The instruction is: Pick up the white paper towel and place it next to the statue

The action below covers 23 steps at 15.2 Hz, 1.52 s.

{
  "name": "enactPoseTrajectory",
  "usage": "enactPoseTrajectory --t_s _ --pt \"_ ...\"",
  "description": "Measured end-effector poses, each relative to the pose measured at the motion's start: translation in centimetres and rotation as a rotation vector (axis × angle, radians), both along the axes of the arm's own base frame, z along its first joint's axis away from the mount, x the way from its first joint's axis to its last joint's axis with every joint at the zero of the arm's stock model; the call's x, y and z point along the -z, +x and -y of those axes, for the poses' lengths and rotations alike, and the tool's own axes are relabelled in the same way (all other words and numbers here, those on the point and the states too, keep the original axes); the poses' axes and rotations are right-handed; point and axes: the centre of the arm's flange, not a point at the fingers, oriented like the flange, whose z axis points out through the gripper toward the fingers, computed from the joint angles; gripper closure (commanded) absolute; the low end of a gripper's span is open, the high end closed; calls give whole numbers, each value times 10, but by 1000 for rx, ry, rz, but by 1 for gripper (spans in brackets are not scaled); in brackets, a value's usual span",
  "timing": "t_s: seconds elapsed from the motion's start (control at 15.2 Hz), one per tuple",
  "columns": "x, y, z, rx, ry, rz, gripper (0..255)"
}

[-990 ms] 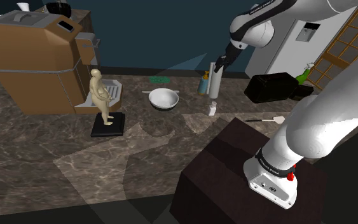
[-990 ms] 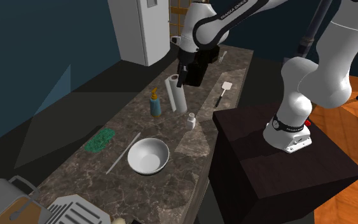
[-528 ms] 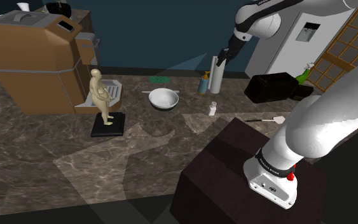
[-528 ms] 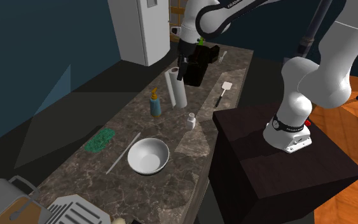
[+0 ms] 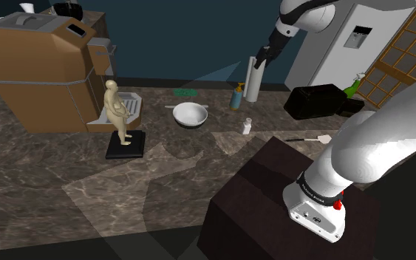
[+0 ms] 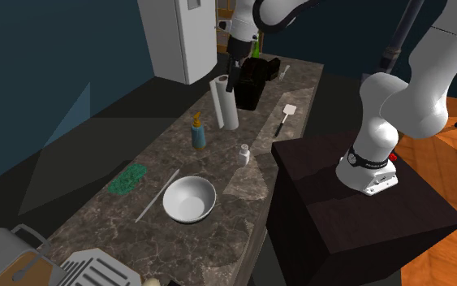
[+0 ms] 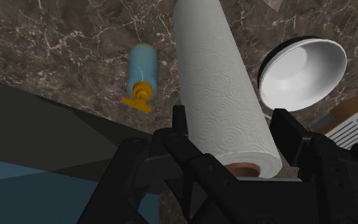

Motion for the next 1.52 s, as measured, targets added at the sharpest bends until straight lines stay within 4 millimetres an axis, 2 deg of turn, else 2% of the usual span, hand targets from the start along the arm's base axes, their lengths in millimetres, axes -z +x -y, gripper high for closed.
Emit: enactPoseTrajectory --t_s 1.52 --pt "-120 0 1 0 0 0 255"
